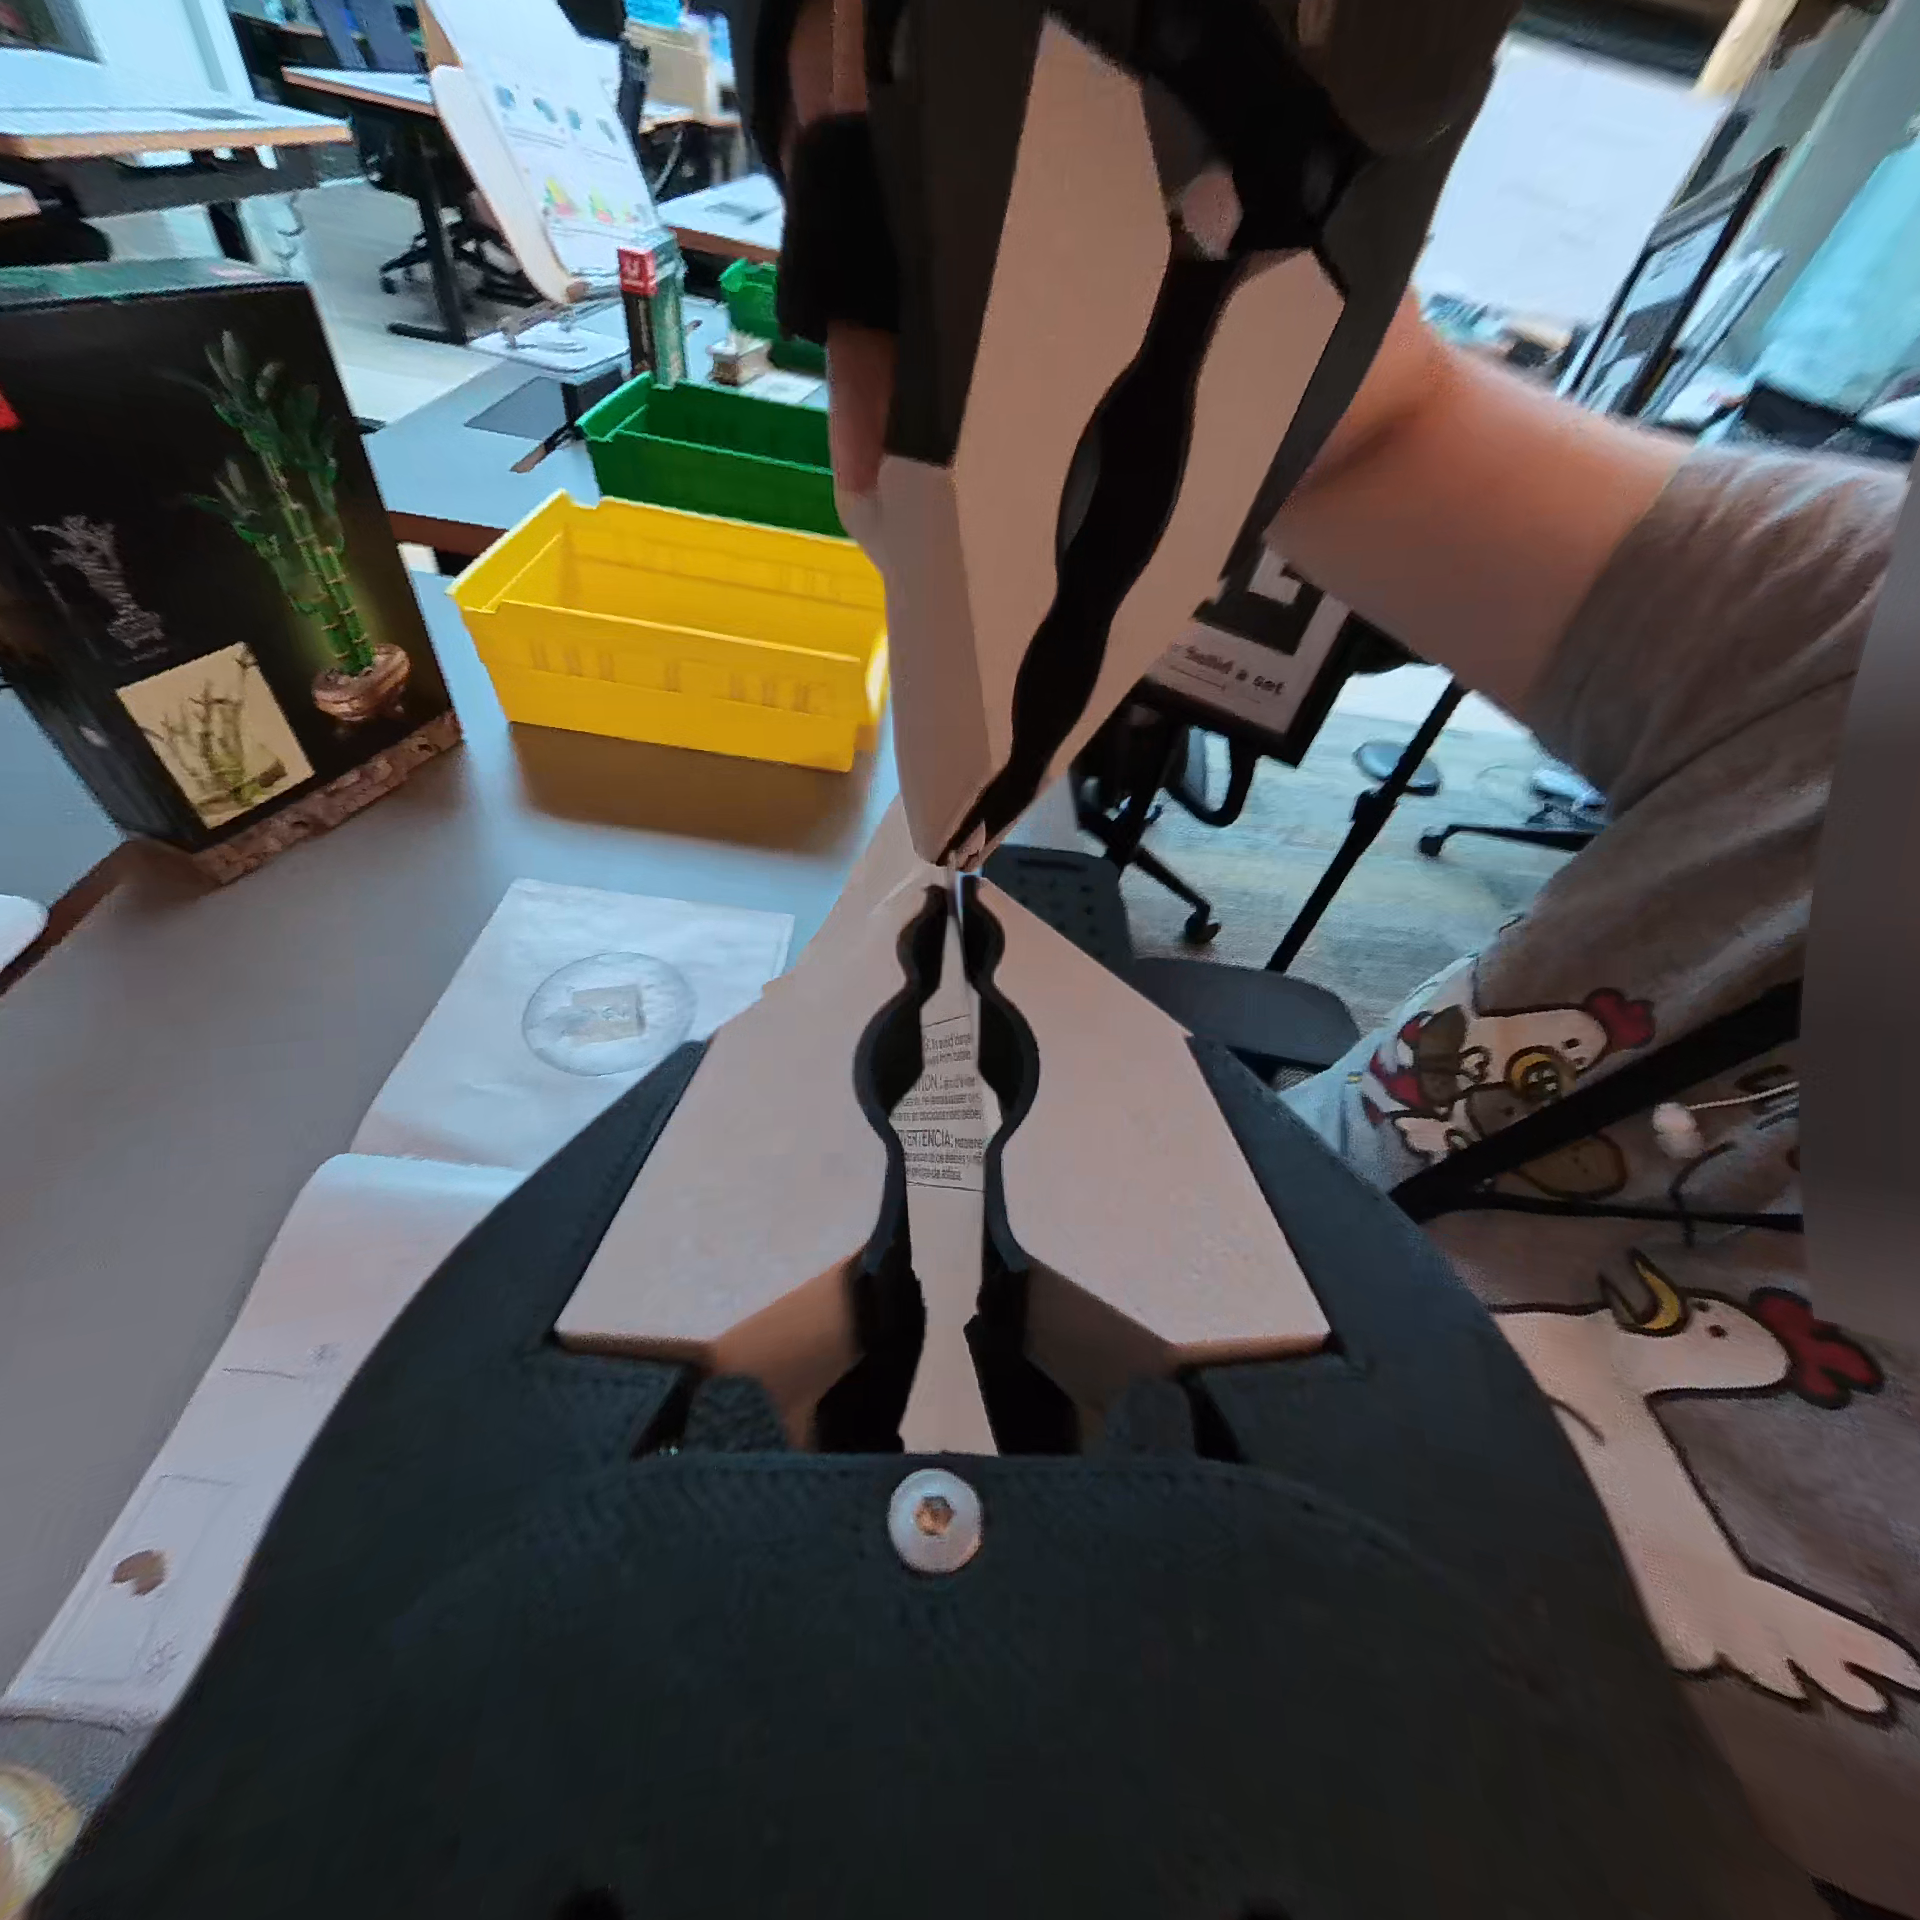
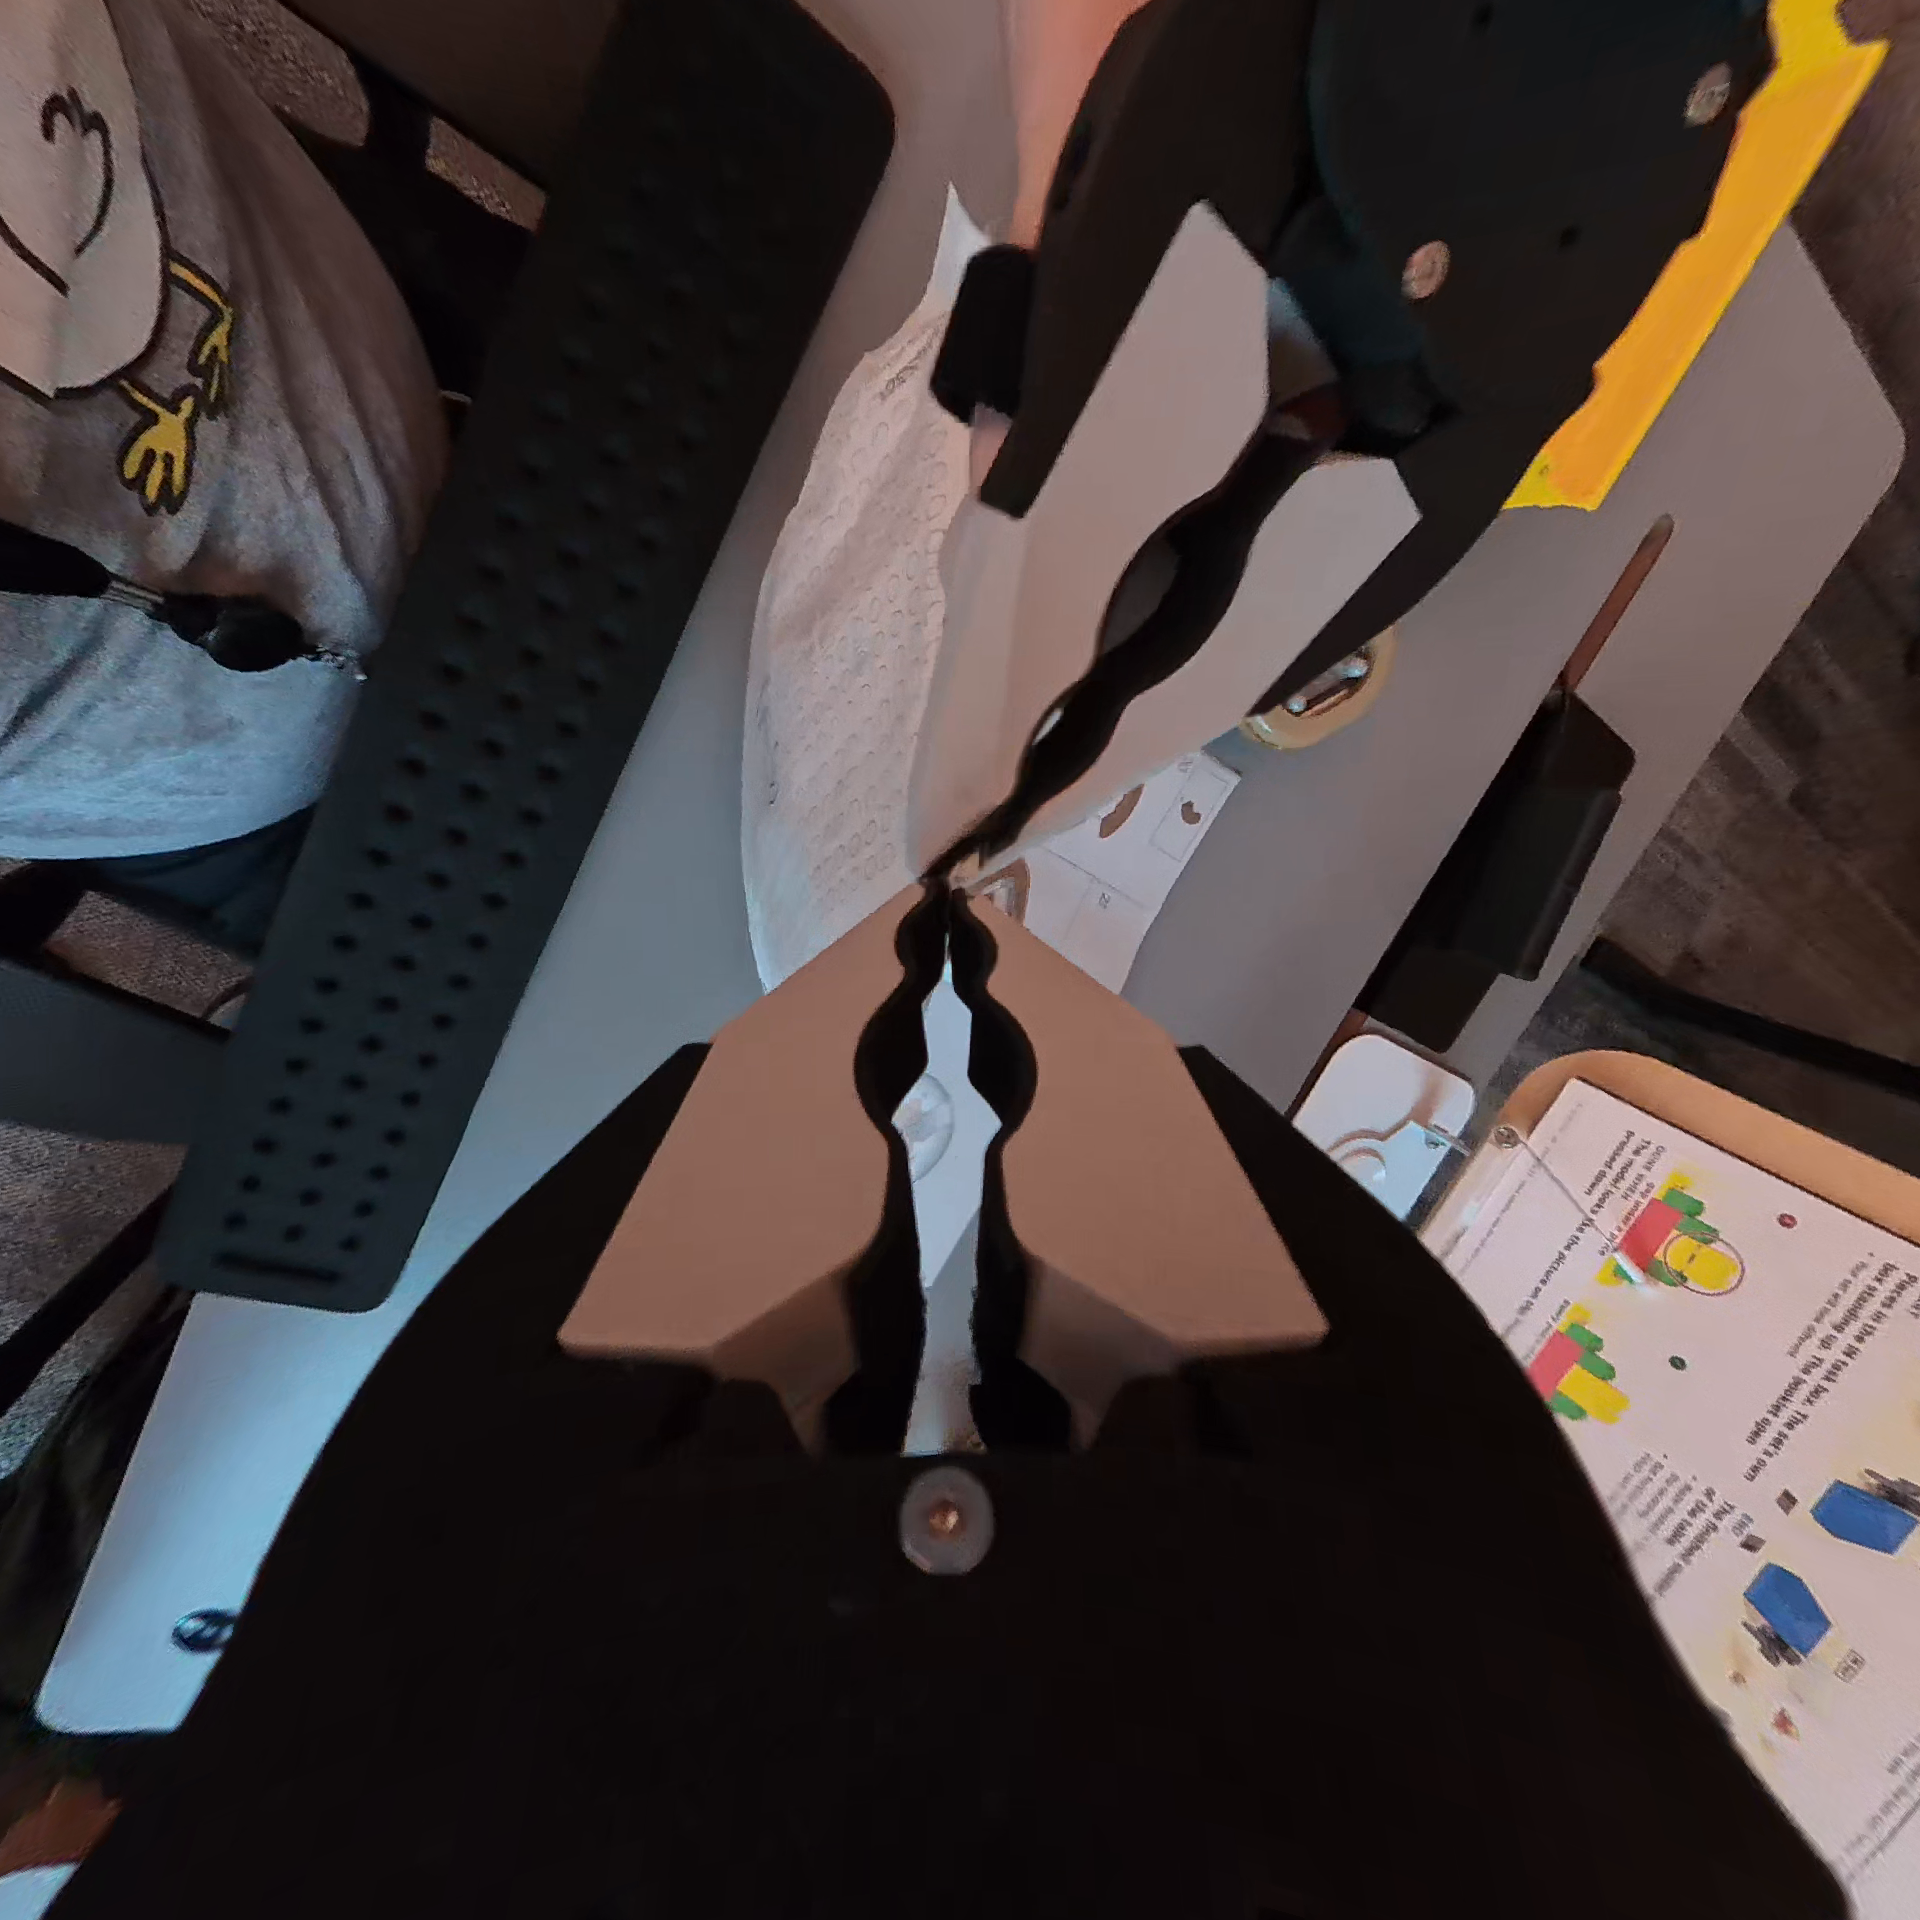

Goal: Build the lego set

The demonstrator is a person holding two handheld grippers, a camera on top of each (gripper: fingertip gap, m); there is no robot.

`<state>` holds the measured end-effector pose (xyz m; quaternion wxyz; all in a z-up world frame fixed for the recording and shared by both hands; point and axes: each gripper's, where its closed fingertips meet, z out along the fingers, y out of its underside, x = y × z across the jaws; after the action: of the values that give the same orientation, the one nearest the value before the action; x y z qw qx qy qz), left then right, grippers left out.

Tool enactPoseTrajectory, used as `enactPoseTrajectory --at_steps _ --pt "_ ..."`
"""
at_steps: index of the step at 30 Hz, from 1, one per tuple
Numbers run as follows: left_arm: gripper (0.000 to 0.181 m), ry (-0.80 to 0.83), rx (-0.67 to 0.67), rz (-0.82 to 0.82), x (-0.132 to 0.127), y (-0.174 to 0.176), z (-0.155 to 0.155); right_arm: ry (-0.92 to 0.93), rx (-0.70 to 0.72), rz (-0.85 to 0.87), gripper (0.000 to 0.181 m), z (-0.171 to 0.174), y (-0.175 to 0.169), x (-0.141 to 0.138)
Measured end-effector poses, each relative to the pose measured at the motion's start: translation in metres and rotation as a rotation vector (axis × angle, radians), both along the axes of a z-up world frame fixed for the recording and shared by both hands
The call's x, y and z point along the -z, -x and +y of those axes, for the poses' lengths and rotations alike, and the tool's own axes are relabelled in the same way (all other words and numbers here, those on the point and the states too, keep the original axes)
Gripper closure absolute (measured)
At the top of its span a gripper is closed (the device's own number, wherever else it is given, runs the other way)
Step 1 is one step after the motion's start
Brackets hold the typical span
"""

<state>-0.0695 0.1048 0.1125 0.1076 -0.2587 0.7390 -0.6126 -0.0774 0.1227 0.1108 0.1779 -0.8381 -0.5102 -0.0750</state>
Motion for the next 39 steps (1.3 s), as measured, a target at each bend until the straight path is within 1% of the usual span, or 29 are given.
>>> enactPoseTrajectory --at_steps 1,2,4,7,10,13,17,21,29,32,34,36,39 --pt "0.179 -0.042 -0.009 0.0 0.006 -0.001 0.0 -0.013 -0.015 0.003 0.181 0.002 0.001 0.0" --pt "0.181 -0.065 -0.01 -0.001 0.009 -0.002 -0.002 -0.008 -0.022 -0.003 0.181 0.001 0.001 0.001" --pt "0.181 -0.057 -0.039 -0.018 0.008 -0.006 0.0 -0.026 -0.022 -0.027 0.181 0.002 -0.003 0.0" --pt "0.181 0.058 0.02 0.053 0.004 -0.002 -0.001 -0.079 -0.044 -0.002 0.181 0.004 0.0 -0.004" --pt "0.181 0.132 0.048 0.121 0.007 -0.001 -0.001 -0.15 -0.083 -0.039 0.181 0.005 0.0 0.0" --pt "0.181 0.228 0.088 0.181 0.007 0.002 0.001 -0.265 -0.11 -0.042 0.181 0.007 0.003 0.0" --pt "0.181 0.255 0.112 0.202 0.008 0.006 0.002 -0.405 -0.158 -0.096 0.181 0.008 0.005 0.001" --pt "0.181 0.281 0.133 0.232 0.01 0.008 0.001 -0.487 -0.181 -0.12 0.181 0.006 0.007 0.001" --pt "0.181 0.311 0.114 0.248 0.01 0.004 0.007 -0.67 -0.215 -0.26 0.181 0.008 0.005 0.001" --pt "0.181 0.35 0.074 0.252 0.01 -0.001 0.023 -0.661 -0.198 -0.267 0.181 0.001 -0.001 0.012" --pt "0.181 0.349 0.08 0.258 0.013 0.001 0.024 -0.69 -0.205 -0.245 0.181 0.0 0.002 0.016" --pt "0.181 0.357 0.082 0.255 0.012 0.0 0.024 -0.715 -0.192 -0.23 0.181 -0.001 0.003 0.014" --pt "0.181 0.337 0.062 0.244 0.013 -0.003 0.026 -0.761 -0.171 -0.247 0.181 0.001 -0.001 0.015"
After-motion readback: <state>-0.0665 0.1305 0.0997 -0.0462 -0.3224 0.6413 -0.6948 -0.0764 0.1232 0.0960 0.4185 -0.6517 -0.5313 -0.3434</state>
